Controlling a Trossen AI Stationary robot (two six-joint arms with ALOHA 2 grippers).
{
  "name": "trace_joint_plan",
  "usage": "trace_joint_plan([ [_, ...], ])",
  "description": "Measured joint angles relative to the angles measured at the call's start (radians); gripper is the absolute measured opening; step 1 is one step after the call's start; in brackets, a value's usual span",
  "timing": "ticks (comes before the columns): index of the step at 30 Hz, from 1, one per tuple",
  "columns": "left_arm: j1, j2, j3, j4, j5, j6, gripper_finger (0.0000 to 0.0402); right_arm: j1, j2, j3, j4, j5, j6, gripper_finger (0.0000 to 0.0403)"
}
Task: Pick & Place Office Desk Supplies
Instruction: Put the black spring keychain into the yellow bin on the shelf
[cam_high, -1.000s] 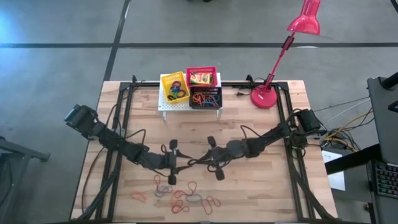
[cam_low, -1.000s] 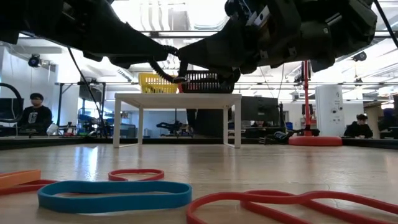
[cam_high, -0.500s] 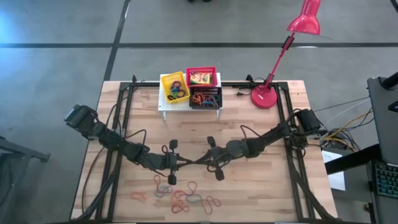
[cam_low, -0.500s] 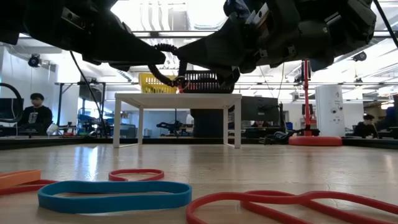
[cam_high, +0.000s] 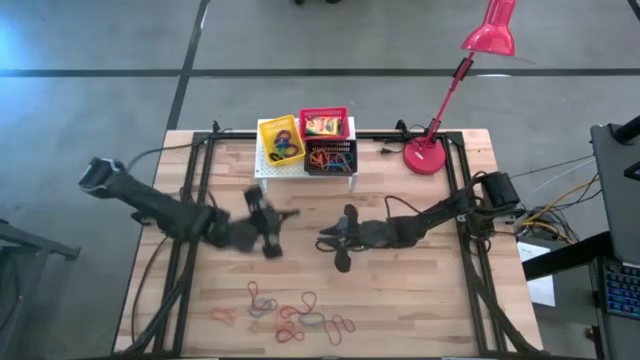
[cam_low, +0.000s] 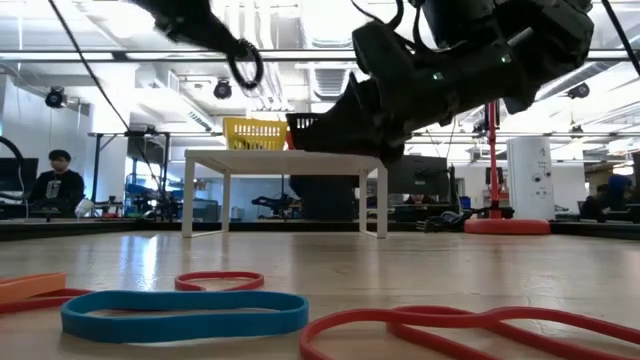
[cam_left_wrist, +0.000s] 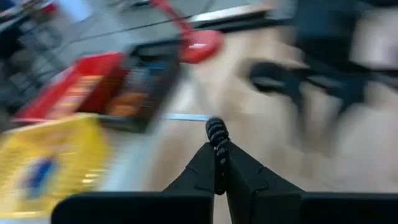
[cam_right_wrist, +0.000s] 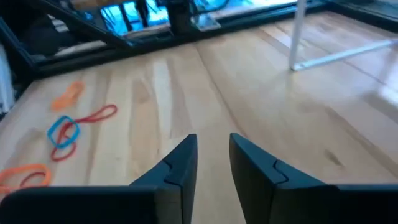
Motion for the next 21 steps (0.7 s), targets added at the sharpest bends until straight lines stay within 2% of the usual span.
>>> trace_joint_plan([
  [2,0.097,-0.03,0.069,-0.082,0.012,0.005,0.0016,0.007,0.018,0.0,0.055,0.0,-0.006,0.0088],
  [4,0.225,-0.048,0.133,-0.141,0.072,0.028,0.0016,0.014,0.036,0.0,0.118,0.0,-0.018,0.0083],
  [9,0.603,-0.027,0.207,-0.144,0.394,0.158,0.0017,0.023,0.07,0.0,0.183,0.0,-0.03,0.007],
  [11,0.734,-0.001,0.209,-0.127,0.486,0.189,0.0019,0.023,0.077,0.0,0.194,0.0,-0.032,0.0066],
  [16,0.947,0.08,0.208,-0.109,0.529,0.197,0.0035,0.024,0.102,0.0,0.209,0.0,-0.017,0.0064],
  [21,1.006,0.141,0.208,-0.07,0.533,0.205,0.0079,0.024,0.112,0.001,0.226,-0.001,-0.016,0.0064],
])
